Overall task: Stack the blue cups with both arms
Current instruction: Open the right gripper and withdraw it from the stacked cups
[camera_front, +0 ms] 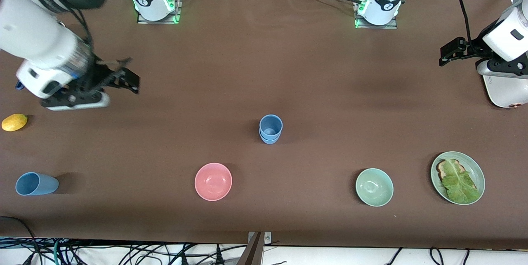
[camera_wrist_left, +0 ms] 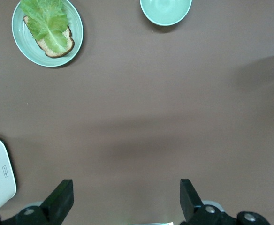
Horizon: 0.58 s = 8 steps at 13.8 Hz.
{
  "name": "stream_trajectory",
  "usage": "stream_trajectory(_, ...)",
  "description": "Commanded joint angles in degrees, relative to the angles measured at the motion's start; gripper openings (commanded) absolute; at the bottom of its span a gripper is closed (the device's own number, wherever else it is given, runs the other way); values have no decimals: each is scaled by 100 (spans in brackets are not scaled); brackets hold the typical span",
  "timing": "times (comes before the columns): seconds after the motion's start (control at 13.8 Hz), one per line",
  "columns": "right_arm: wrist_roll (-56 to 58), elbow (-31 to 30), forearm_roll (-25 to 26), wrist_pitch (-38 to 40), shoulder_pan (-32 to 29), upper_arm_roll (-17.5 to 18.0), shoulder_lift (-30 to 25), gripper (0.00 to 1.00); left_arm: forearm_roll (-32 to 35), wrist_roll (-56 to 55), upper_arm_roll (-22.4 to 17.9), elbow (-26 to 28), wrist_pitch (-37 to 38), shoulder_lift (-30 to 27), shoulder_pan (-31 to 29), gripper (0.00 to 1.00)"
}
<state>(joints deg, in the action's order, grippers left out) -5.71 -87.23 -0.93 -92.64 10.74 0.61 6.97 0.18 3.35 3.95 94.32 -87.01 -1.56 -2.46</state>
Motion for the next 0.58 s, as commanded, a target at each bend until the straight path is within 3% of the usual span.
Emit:
stream_trajectory(0.0, 228, -471, -75, 97, -343, 97, -547, 100, -168, 122, 1, -54, -18, 15, -27, 100)
stream_trajectory(0.51, 465, -322, -74, 580, -414, -158, -539, 100, -168, 122, 1, -54, -27, 15, -9, 100)
